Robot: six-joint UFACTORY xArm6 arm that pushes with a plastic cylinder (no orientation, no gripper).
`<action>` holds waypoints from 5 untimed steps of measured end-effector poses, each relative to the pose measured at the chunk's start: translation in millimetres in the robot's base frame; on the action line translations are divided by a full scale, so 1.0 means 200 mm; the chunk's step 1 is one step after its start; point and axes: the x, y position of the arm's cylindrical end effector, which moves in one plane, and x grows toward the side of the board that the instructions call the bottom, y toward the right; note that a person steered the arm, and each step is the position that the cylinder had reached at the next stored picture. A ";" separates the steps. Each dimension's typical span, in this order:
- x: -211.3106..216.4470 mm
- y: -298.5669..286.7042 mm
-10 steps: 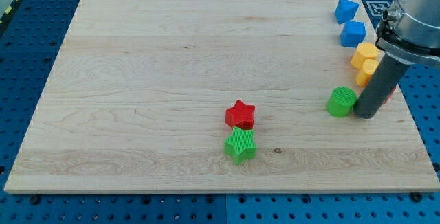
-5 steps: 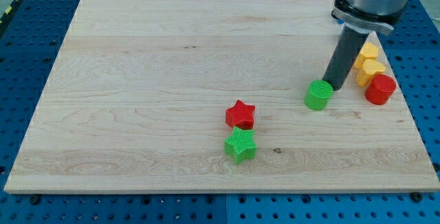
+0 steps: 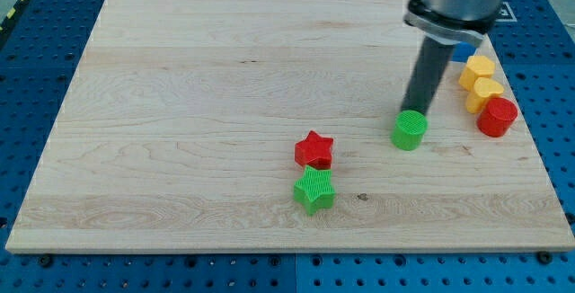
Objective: Move green circle closer to the red star
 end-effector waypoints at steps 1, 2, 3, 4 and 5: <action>0.12 0.10; 0.16 0.05; 0.15 -0.23; 0.11 -0.42; 0.10 -0.43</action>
